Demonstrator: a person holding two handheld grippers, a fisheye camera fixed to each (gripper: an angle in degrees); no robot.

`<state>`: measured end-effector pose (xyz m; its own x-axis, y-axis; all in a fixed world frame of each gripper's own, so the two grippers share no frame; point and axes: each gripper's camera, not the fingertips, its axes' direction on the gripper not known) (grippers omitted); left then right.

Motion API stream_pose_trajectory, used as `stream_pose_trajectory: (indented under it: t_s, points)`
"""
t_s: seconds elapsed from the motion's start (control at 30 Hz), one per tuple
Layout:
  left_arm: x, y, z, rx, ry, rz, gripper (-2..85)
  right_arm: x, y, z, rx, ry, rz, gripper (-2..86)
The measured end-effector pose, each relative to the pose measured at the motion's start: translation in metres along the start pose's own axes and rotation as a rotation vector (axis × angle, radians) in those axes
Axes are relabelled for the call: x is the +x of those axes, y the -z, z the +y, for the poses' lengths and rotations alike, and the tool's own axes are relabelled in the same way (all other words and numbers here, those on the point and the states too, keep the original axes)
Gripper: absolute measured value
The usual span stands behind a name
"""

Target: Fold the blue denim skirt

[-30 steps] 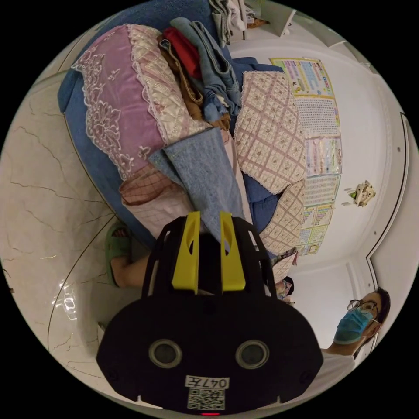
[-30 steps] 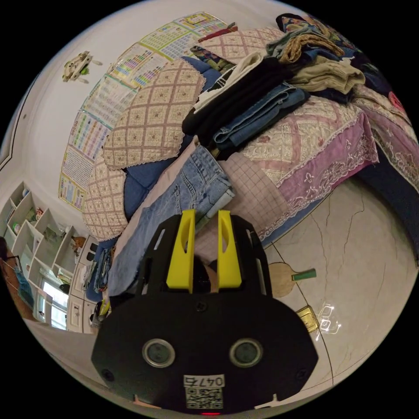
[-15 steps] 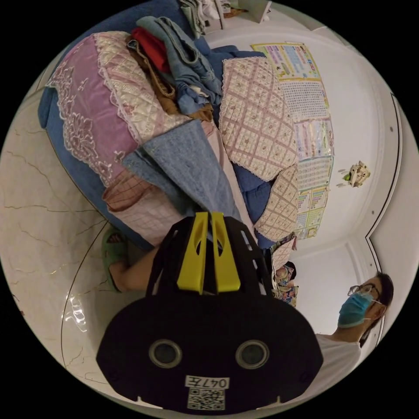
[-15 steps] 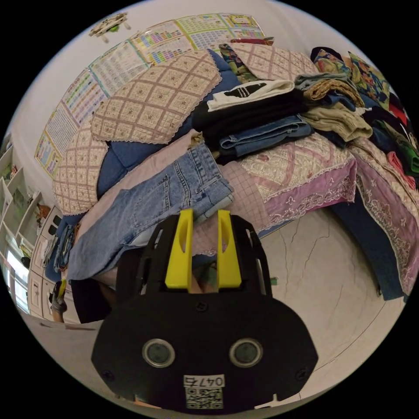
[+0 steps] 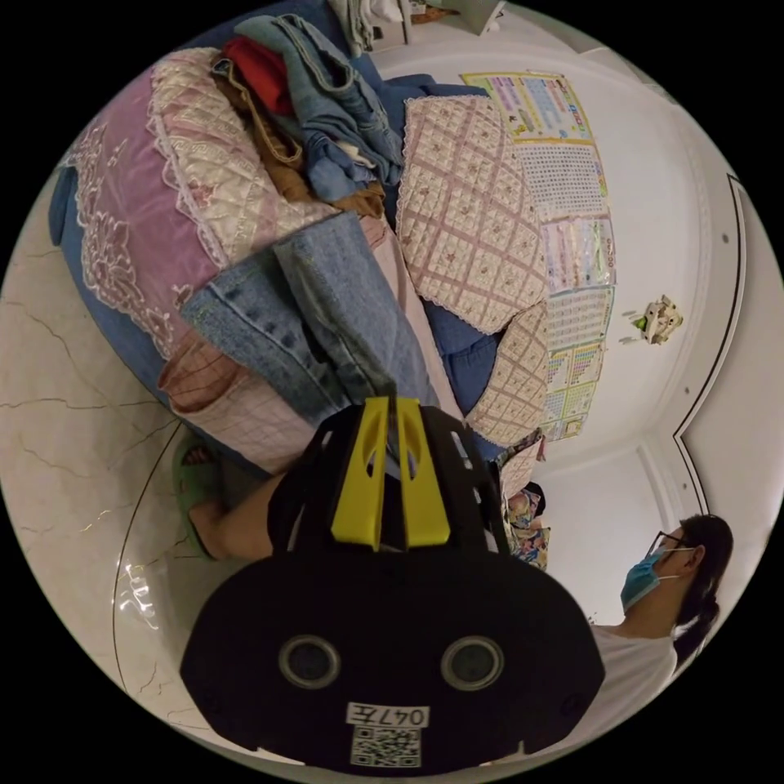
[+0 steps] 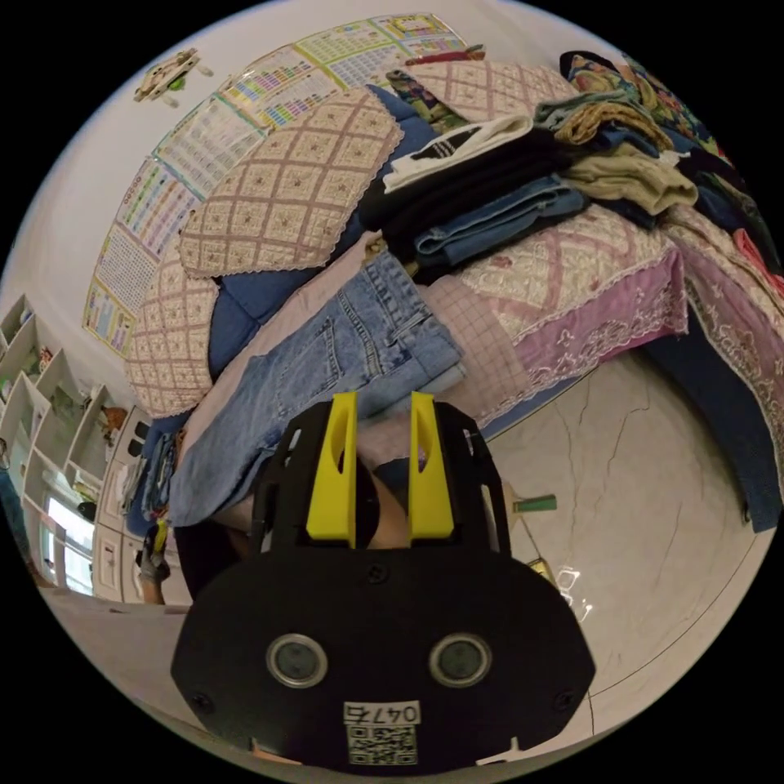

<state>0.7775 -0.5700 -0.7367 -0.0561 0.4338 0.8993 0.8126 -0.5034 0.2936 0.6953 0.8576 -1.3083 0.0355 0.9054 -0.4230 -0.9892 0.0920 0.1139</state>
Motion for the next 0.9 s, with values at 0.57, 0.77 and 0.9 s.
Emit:
stream_pose_trajectory:
  t_s: [0.57,0.77,0.9]
  points:
    - [0.008,0.076,-0.133,0.096,-0.117,0.199,-1.0,-0.018,-0.111,-0.056,-0.13,-0.094,-0.395,1.1]
    - [0.043,0.099,-0.196,0.11,-0.187,0.192,-1.0,-0.052,-0.132,-0.094,-0.014,-0.045,-0.427,-1.2]
    - [0.108,0.104,-0.261,0.15,-0.325,0.09,-1.0,-0.117,-0.142,-0.159,0.092,0.116,-0.431,-1.3]
